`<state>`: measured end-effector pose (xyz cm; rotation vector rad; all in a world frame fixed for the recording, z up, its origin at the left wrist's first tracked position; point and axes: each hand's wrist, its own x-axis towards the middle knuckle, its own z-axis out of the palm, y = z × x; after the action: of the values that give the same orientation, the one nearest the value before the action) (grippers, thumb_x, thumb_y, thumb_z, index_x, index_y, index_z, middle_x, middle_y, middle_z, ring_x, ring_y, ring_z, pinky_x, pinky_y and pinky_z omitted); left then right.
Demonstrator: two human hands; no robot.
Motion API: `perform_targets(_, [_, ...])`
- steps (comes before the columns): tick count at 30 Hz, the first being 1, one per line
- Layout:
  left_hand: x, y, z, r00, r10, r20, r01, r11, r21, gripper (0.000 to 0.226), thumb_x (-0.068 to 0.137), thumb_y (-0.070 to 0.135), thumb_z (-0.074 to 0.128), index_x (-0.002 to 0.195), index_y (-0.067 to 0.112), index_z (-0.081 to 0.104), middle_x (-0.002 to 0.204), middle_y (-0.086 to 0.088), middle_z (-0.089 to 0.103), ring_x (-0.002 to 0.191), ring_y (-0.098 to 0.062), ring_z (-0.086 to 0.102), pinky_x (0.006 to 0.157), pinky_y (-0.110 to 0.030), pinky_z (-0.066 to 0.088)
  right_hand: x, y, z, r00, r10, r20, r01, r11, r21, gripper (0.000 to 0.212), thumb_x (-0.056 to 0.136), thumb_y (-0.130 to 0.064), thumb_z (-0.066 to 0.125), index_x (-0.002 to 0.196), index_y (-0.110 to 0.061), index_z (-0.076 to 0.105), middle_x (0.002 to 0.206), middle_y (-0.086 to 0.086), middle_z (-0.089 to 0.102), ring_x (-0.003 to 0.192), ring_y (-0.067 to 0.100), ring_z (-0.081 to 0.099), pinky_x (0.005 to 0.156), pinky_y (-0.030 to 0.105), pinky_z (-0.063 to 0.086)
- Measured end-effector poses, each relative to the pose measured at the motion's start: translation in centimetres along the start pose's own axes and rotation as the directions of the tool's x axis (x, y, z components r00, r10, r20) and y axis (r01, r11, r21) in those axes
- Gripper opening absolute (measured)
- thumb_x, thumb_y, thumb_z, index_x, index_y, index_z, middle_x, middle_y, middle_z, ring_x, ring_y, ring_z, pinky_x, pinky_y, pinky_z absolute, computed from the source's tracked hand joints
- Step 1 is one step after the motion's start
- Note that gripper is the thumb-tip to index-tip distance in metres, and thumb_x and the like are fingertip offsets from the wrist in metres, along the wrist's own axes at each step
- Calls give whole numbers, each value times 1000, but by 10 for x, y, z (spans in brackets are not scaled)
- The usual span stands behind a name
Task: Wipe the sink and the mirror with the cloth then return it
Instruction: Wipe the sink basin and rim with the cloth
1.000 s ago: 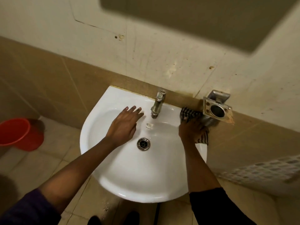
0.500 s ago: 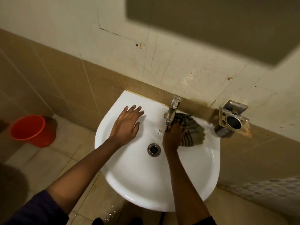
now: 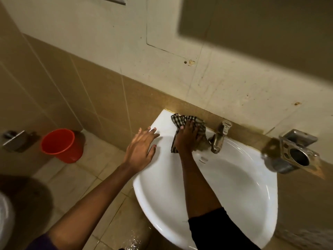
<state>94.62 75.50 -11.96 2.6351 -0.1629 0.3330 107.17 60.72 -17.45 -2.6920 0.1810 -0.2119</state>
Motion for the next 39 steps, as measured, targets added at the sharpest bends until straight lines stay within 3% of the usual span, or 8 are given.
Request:
perform_targets(6, [-3,-12,-8,997,-62,-42,57,992,-112,54,90,36,28,125,9,58,135,-14,57,133,-28,45,116,-38,14,-53,-60,21,879,-410,243,412,910,46,52,97,-32,35,147,-24,21,157,-1,16,145,28,7,115,53,1])
perform_targets(11, [-2,-17,-18,983,-175,-54,152,945,-289,59,87,45,29,124,9,59,134,-12,58,129,-26,48,115,-39,17,-112,-29,30,737,-410,537,238,901,362,48,97,-44,31,136,-20,45,149,18,26,132,29,32,116,28,18])
perform_targets(12, [-2,-17,-19,982,-187,-33,168,935,-314,61,87,46,28,123,8,59,133,-13,58,128,-26,48,115,-39,18,-141,-20,9,808,-377,453,287,923,256,46,98,-36,36,139,-13,40,149,19,28,135,31,29,114,30,21])
perform_targets(18, [-9,-10,-12,976,-180,123,215,885,-413,48,91,38,35,115,8,64,121,-9,66,118,-26,58,114,-36,19,-220,62,-83,419,-665,618,335,746,575,63,94,-19,48,140,-51,19,154,-3,21,139,14,27,114,26,27])
perform_targets(22, [-18,3,3,971,-134,196,205,890,-408,50,90,40,35,114,8,65,123,-8,66,119,-21,57,117,-36,18,-219,47,-89,446,-644,621,436,763,478,67,91,-23,50,143,-47,13,143,8,41,114,17,49,94,27,43])
perform_targets(27, [-35,13,21,972,-57,228,139,921,-363,46,94,37,38,114,5,65,124,-11,65,123,-24,54,111,-25,12,-218,3,-63,590,-489,643,306,872,382,57,97,-21,47,147,-18,21,154,11,26,139,27,28,116,42,24])
perform_targets(35, [-48,13,21,966,9,259,85,934,-348,45,90,40,40,112,10,66,123,-9,66,122,-24,55,112,-25,14,-247,147,-160,581,-263,770,370,928,38,49,95,-52,32,141,-34,31,146,-3,43,134,15,37,113,44,26])
perform_targets(39, [-65,17,35,951,117,287,-57,976,-208,60,87,58,32,110,16,68,120,-4,68,121,-23,57,111,-30,24,-197,205,-197,556,-18,831,397,884,-247,118,57,-86,-20,143,-26,34,150,-5,36,142,8,22,117,45,-9])
